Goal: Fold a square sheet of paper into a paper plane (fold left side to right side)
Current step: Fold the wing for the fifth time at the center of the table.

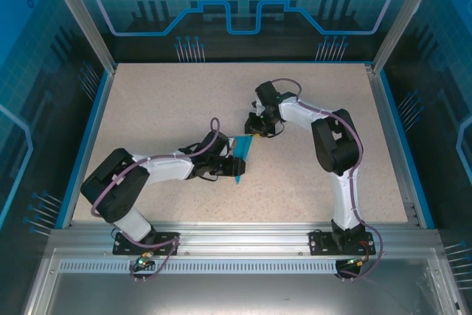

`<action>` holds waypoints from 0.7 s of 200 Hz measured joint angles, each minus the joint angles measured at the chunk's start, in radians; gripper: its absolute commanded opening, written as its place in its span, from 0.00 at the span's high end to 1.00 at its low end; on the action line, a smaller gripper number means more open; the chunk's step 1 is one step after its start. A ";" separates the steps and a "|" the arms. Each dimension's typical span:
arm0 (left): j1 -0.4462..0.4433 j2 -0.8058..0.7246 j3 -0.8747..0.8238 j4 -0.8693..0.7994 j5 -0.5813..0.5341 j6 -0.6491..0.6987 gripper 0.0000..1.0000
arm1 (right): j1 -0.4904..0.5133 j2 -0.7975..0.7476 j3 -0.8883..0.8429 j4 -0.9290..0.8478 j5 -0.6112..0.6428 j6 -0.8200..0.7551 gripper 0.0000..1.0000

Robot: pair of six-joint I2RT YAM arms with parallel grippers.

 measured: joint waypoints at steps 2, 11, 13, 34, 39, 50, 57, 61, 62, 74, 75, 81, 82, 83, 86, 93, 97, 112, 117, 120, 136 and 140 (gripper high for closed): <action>0.000 -0.006 0.000 -0.002 0.000 0.003 0.45 | 0.000 0.000 0.000 0.000 0.000 0.000 0.76; 0.000 -0.035 0.000 -0.013 0.000 0.002 0.42 | 0.000 0.000 0.000 -0.002 0.000 0.000 0.76; 0.000 -0.042 0.000 -0.015 0.000 0.000 0.42 | 0.000 0.000 0.000 -0.002 0.000 0.000 0.76; 0.000 -0.116 0.000 -0.047 0.000 0.005 0.40 | 0.000 0.000 0.000 -0.005 0.000 0.000 0.76; 0.000 -0.133 0.000 -0.054 0.000 0.006 0.40 | 0.000 0.000 0.000 -0.006 0.000 0.000 0.76; 0.000 -0.171 0.000 -0.069 0.001 0.006 0.41 | 0.000 0.000 0.000 -0.005 0.000 0.000 0.76; 0.000 -0.190 0.000 -0.075 0.008 0.005 0.43 | 0.000 0.000 0.000 -0.006 0.000 0.000 0.76; 0.000 -0.201 0.000 -0.079 0.012 0.005 0.43 | 0.000 0.000 0.000 -0.006 0.000 0.000 0.76; 0.000 -0.203 0.000 -0.078 0.013 0.005 0.43 | 0.000 0.000 0.000 -0.006 0.000 0.000 0.76; 0.000 -0.228 0.000 -0.076 0.041 0.005 0.44 | 0.000 0.000 0.000 -0.007 0.001 0.000 0.76; 0.000 -0.229 0.000 -0.076 0.043 0.005 0.44 | 0.000 0.000 0.000 -0.007 0.000 0.000 0.76; 0.000 -0.235 0.000 -0.072 0.061 0.004 0.44 | 0.000 0.000 0.000 -0.007 0.001 0.000 0.76; 0.000 -0.236 0.000 -0.070 0.063 0.004 0.44 | 0.000 0.000 0.000 -0.007 0.001 0.000 0.76; 0.000 -0.237 0.000 -0.068 0.068 0.004 0.44 | 0.000 0.000 0.000 -0.007 0.001 0.000 0.76; 0.000 -0.238 0.000 -0.065 0.076 0.003 0.44 | 0.000 0.000 0.000 -0.007 0.001 0.000 0.76; -0.004 -0.238 0.000 -0.054 0.095 0.001 0.44 | 0.000 0.000 0.000 -0.007 0.001 0.000 0.76; -0.007 -0.237 0.001 -0.050 0.104 0.000 0.44 | 0.000 0.000 0.000 -0.007 0.001 0.000 0.76; -0.019 -0.223 0.007 -0.043 0.128 -0.002 0.44 | 0.000 0.000 0.000 -0.008 0.002 0.000 0.76; -0.026 -0.211 0.014 -0.041 0.135 -0.002 0.43 | 0.000 0.000 0.000 -0.007 0.005 0.000 0.76; -0.030 -0.204 0.018 -0.041 0.138 -0.002 0.42 | 0.000 0.000 0.000 -0.008 0.005 0.000 0.76; -0.047 -0.154 0.048 -0.045 0.137 -0.001 0.38 | 0.000 0.000 0.000 -0.008 0.008 0.000 0.76; -0.051 -0.140 0.056 -0.048 0.130 -0.002 0.37 | 0.000 0.000 0.000 -0.008 0.008 0.000 0.76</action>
